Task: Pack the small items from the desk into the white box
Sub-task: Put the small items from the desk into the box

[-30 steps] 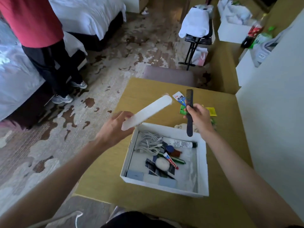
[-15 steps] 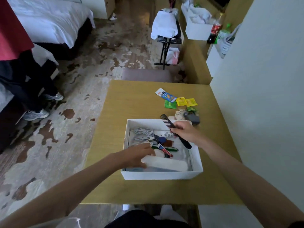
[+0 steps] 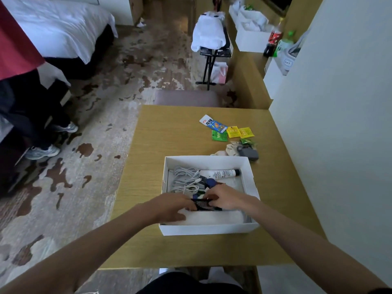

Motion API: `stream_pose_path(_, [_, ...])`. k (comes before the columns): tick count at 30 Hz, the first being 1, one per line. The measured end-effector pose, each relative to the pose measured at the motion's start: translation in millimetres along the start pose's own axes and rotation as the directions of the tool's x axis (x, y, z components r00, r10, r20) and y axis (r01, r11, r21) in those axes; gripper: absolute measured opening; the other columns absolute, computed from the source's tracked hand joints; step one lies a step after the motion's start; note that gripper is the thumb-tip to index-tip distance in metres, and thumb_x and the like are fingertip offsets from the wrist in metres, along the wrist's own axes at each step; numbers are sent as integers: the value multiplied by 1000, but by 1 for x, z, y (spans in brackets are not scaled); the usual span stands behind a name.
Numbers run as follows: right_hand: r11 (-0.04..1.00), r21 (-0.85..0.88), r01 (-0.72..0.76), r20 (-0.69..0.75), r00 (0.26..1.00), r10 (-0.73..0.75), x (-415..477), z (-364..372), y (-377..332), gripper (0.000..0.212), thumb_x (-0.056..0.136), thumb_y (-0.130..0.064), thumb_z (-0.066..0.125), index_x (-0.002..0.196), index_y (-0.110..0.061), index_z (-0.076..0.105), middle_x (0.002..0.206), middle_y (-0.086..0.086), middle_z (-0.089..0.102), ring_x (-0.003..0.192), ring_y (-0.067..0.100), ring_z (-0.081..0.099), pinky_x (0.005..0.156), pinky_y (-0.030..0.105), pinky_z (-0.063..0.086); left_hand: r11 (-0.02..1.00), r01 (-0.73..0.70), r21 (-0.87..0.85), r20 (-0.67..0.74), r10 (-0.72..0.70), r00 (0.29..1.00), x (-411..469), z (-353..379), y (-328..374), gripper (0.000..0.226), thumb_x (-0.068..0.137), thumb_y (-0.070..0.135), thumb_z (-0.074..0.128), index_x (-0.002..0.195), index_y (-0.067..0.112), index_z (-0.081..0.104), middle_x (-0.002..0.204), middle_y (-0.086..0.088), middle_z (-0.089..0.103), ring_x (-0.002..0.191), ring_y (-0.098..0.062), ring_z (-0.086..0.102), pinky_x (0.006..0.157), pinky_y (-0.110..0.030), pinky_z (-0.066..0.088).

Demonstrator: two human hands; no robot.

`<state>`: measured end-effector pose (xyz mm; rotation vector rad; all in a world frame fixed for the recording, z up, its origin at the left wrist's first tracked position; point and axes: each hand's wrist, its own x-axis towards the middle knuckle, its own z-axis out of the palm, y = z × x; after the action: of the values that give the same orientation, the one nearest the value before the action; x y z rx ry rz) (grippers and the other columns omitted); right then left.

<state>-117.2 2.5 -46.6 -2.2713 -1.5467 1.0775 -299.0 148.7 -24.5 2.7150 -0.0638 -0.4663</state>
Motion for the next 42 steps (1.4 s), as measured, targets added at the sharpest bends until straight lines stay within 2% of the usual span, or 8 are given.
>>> stream_pose_path(5, [1000, 15, 18, -35, 999, -18, 1, -3, 7, 23, 92, -18, 60, 114, -18, 69, 109, 1, 71, 95, 16, 66, 86, 34, 53, 981, 100, -167, -348, -153, 925, -11, -21, -9, 27, 96, 28, 48, 120, 27, 59, 114, 7, 67, 94, -10, 63, 77, -26, 50])
stream_pose_path(12, [990, 142, 0, -272, 961, 39, -6, -52, 35, 20, 93, -20, 58, 108, -18, 70, 104, 2, 72, 94, 12, 66, 84, 29, 54, 934, 199, -296, -461, -322, 827, 24, -56, -10, 24, 94, 21, 49, 114, 22, 63, 105, 4, 69, 83, -13, 59, 70, -27, 45])
stream_pose_path(17, [982, 185, 41, -447, 893, 47, -16, -90, 59, 20, 95, -20, 54, 108, -15, 69, 99, -2, 73, 83, 1, 63, 71, 17, 51, 881, 241, -407, -424, -416, 804, 71, -78, -9, 27, 92, 15, 46, 114, 22, 60, 102, 0, 69, 85, -18, 61, 74, -33, 52])
stream_pose_path(22, [968, 246, 54, -524, 848, 86, -9, -120, 89, 19, 94, -16, 56, 104, -9, 70, 100, 3, 72, 92, 16, 67, 84, 37, 54, 824, 373, -427, -317, -523, 791, 123, -92, -19, 27, 91, 18, 45, 112, 25, 62, 106, -2, 67, 87, -20, 61, 78, -34, 52])
stream_pose_path(26, [936, 342, -76, -532, 806, 260, 14, -135, 120, 22, 93, -11, 52, 106, -9, 69, 110, 6, 70, 100, 19, 64, 89, 38, 51, 771, 423, -476, -214, -568, 794, 159, -92, -31, 25, 90, 16, 48, 110, 19, 63, 109, -7, 66, 81, -18, 57, 73, -29, 47])
stream_pose_path(30, [778, 563, -278, -410, 724, 555, 43, -133, 153, 25, 90, -20, 56, 112, -11, 61, 117, 12, 64, 109, 29, 58, 90, 37, 46, 793, 416, -446, -106, -508, 855, 196, -79, -46, 27, 91, 9, 48, 115, 9, 59, 117, -13, 63, 88, -21, 57, 69, -26, 42])
stream_pose_path(36, [607, 661, -440, -190, 685, 703, 76, -115, 178, 83, 69, -58, 75, 132, -10, 50, 134, 14, 55, 127, 33, 48, 105, 46, 41, 847, 364, -388, 24, -386, 922, 253, -57, -70, 38, 85, 19, 62, 120, 5, 54, 121, -16, 59, 108, -30, 56, 86, -35, 45])
stream_pose_path(42, [610, 595, -523, -175, 657, 734, 84, -101, 186, 121, 60, -68, 76, 148, -8, 18, 148, 18, 29, 139, 34, 26, 113, 50, 31, 838, 392, -379, 51, -404, 913, 298, -41, -73, 61, 80, 41, 68, 126, 8, 47, 130, -16, 50, 117, -31, 48, 92, -39, 42])
